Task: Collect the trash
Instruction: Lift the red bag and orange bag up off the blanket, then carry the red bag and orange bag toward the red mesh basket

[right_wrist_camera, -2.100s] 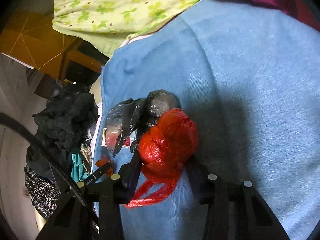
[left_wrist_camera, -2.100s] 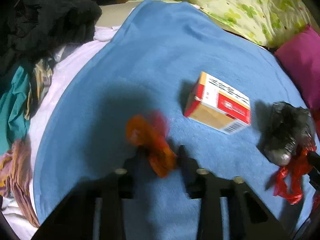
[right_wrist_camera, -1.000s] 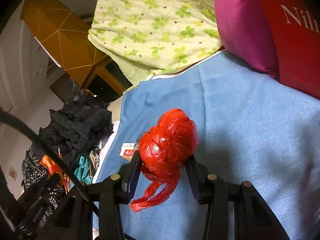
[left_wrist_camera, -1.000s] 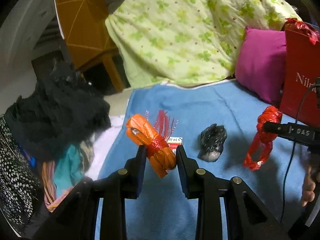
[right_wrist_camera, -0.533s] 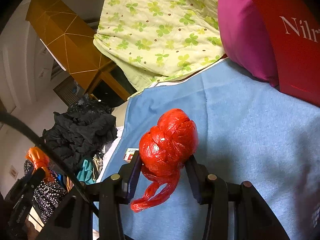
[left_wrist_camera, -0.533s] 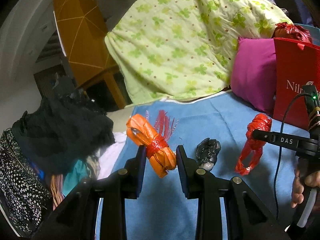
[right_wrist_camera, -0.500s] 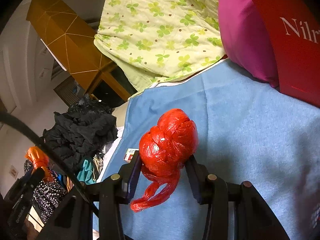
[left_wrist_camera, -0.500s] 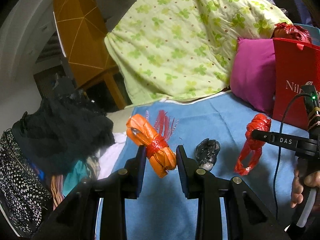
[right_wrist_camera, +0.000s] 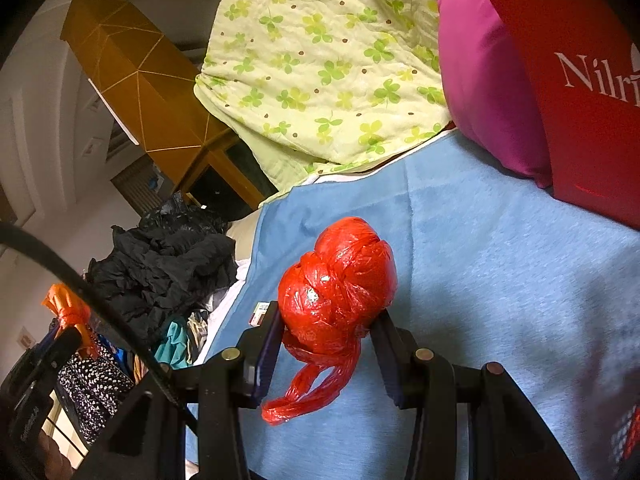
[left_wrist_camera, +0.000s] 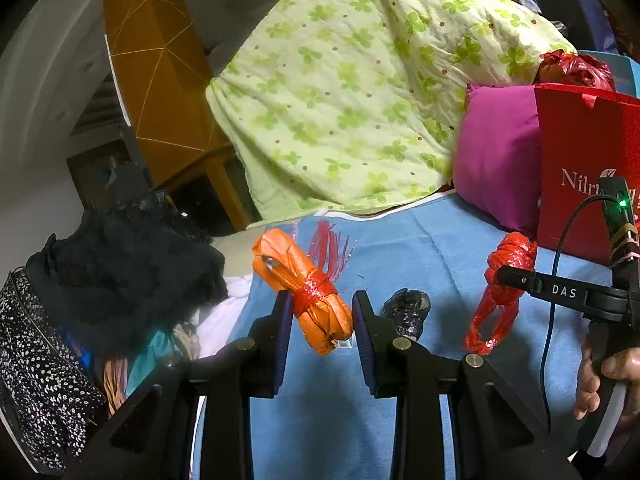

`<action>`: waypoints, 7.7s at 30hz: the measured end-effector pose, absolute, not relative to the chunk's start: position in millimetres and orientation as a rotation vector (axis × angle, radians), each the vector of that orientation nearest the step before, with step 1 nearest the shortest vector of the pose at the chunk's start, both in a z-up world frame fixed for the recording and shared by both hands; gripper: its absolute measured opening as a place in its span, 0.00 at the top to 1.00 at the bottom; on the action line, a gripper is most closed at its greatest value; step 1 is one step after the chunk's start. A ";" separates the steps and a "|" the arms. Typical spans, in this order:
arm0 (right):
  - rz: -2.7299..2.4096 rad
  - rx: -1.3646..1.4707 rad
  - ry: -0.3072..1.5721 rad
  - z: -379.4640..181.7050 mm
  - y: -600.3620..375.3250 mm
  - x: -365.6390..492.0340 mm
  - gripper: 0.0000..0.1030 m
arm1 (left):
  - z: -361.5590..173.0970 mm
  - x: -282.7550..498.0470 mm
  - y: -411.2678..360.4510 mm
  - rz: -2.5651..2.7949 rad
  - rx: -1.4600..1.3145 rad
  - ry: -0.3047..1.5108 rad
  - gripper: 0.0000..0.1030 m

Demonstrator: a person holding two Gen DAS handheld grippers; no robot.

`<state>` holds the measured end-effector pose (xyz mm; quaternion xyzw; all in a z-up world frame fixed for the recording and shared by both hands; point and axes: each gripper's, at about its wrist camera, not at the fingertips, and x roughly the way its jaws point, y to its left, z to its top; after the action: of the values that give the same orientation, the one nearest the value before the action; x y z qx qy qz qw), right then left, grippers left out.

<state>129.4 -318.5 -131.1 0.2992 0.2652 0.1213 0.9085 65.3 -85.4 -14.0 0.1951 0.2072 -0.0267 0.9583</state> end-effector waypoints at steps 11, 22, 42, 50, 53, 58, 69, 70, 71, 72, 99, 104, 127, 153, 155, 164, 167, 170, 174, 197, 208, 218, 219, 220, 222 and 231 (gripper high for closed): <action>0.254 0.588 0.480 -120.7 -320.3 108.6 0.55 | -7.5 55.8 -84.9 -0.074 0.388 0.400 0.69; 0.273 0.617 0.435 -125.7 -320.7 58.2 0.55 | 2.3 43.4 -84.7 -0.104 0.360 0.384 0.69; 0.258 0.608 0.410 -133.0 -315.6 22.8 0.55 | 22.5 17.1 -65.5 -0.146 0.283 0.334 0.69; 0.238 0.581 0.428 -135.0 -310.8 21.3 0.55 | 24.8 9.9 -55.2 -0.153 0.249 0.330 0.69; 0.237 0.562 0.436 -135.9 -306.0 20.2 0.55 | 26.2 8.7 -48.5 -0.150 0.229 0.329 0.69; 0.246 0.560 0.460 -138.9 -299.9 19.7 0.55 | 27.3 7.4 -36.9 -0.140 0.203 0.328 0.69; 0.293 0.580 0.491 -132.5 -282.9 2.6 0.55 | 19.8 11.1 -10.9 -0.120 0.154 0.348 0.69; 0.296 0.580 0.491 -129.6 -281.4 1.4 0.55 | 18.3 11.9 -8.7 -0.119 0.149 0.353 0.69; 0.298 0.578 0.487 -125.8 -279.7 0.1 0.55 | 17.1 12.4 -6.8 -0.119 0.145 0.357 0.69; 0.300 0.573 0.479 -121.4 -277.8 -1.3 0.55 | 15.7 13.2 -4.6 -0.119 0.141 0.361 0.69; 0.448 0.438 0.272 -26.9 -224.6 -59.3 0.55 | -2.0 10.4 12.8 -0.102 0.125 0.401 0.69; 0.433 0.423 0.251 -23.4 -228.9 -67.2 0.55 | -1.8 7.7 2.6 -0.122 0.142 0.403 0.69; 0.361 0.479 0.174 -18.8 -279.2 -102.6 0.55 | 1.6 -3.7 -47.4 -0.202 0.223 0.409 0.69; 0.320 0.520 0.091 -14.0 -306.3 -147.6 0.55 | 12.1 -26.1 -95.1 -0.272 0.303 0.377 0.69; 0.317 0.525 0.087 -13.4 -307.8 -150.0 0.55 | 13.0 -27.6 -98.6 -0.278 0.306 0.375 0.69; 0.302 0.549 0.067 -13.9 -322.1 -157.8 0.55 | 14.6 -33.6 -112.7 -0.296 0.330 0.365 0.69; 0.295 0.551 0.059 -12.6 -325.6 -160.3 0.55 | 14.9 -35.6 -116.2 -0.304 0.334 0.364 0.69; 0.292 0.556 0.053 -13.1 -327.4 -163.8 0.55 | 15.3 -37.6 -119.6 -0.309 0.342 0.360 0.69; 0.283 0.560 0.043 -11.9 -331.8 -166.5 0.55 | 16.1 -39.1 -123.7 -0.316 0.350 0.359 0.69; 0.227 0.593 0.009 -14.9 -347.3 -190.1 0.55 | 7.0 -46.0 -152.7 -0.374 0.397 0.371 0.69; 0.178 0.616 -0.010 -17.4 -363.2 -202.3 0.55 | 1.5 -49.9 -182.5 -0.422 0.435 0.375 0.69; 0.127 0.645 -0.022 -22.1 -383.6 -210.0 0.55 | -6.1 -42.3 -206.1 -0.467 0.429 0.398 0.69; 0.120 0.648 -0.022 -23.0 -386.5 -211.0 0.55 | -7.1 -41.4 -208.7 -0.473 0.428 0.402 0.69; 0.115 0.649 -0.022 -23.3 -388.5 -211.1 0.55 | -7.5 -40.5 -210.9 -0.476 0.430 0.403 0.69; 0.103 0.656 -0.020 -25.5 -394.5 -212.0 0.55 | -9.3 -39.7 -216.6 -0.484 0.434 0.402 0.69; 0.027 0.674 -0.026 -30.2 -418.7 -219.0 0.55 | -12.2 -34.7 -245.1 -0.536 0.448 0.401 0.69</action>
<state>-219.0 -418.7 -30.2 0.3306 -0.0130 0.0131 0.9436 -34.7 -245.1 -12.2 0.2182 0.1951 -0.2608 0.9199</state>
